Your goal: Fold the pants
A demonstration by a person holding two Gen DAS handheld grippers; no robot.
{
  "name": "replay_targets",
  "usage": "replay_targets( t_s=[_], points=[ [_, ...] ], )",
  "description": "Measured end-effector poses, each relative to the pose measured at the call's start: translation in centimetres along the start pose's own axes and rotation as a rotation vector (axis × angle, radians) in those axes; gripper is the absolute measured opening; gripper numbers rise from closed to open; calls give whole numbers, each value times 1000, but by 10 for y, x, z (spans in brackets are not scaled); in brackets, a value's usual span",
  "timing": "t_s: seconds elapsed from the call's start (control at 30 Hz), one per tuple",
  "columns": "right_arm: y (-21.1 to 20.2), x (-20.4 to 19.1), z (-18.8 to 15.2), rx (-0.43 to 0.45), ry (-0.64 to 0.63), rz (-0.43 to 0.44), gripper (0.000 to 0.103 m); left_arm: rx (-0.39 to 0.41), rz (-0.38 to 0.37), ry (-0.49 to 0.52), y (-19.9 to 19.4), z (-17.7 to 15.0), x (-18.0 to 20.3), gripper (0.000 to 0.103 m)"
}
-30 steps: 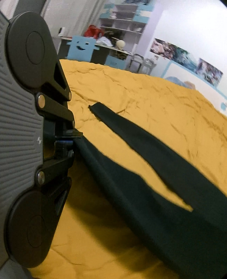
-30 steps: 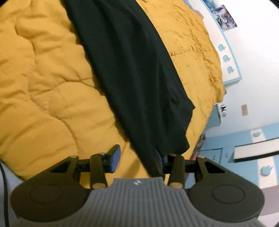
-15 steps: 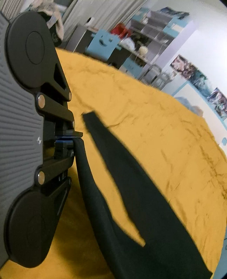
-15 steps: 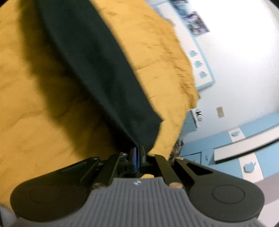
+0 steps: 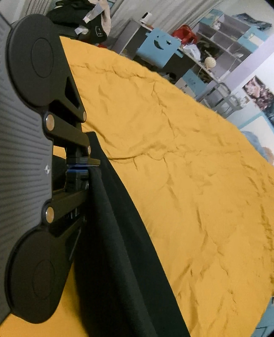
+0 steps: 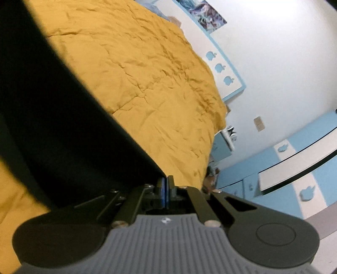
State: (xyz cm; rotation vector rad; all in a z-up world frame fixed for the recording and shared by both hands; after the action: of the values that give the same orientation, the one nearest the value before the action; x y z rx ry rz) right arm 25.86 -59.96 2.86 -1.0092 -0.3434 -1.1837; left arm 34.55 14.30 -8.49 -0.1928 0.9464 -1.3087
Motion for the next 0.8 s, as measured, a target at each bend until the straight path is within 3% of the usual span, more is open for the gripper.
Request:
replay_targets(
  t_s=[0.37,0.63,0.8],
  points=[
    [136,-32,-11,-126,65,105,0,-123,-20,43,89,2,34,2],
    [172,-51,-32,-140,110,144,0,-161,-56,24,118,-11,48,3],
    [176,-49,-39,-124,177,121,0,-147,-63,-59,118,-8,44,12]
  ],
)
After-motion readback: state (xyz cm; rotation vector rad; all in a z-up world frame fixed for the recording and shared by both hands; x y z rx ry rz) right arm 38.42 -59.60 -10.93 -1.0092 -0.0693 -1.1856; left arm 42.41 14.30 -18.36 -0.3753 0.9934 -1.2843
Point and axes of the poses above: each gripper's, at about its wrist camera, not at the fingertips, and y roughly the way its jaws point, x to its right, z to its top, the point moved 7 cm from there along y, roughly the way its jaws point, and after that the axes turned 13 degrees about x, right-handed, at the moved point
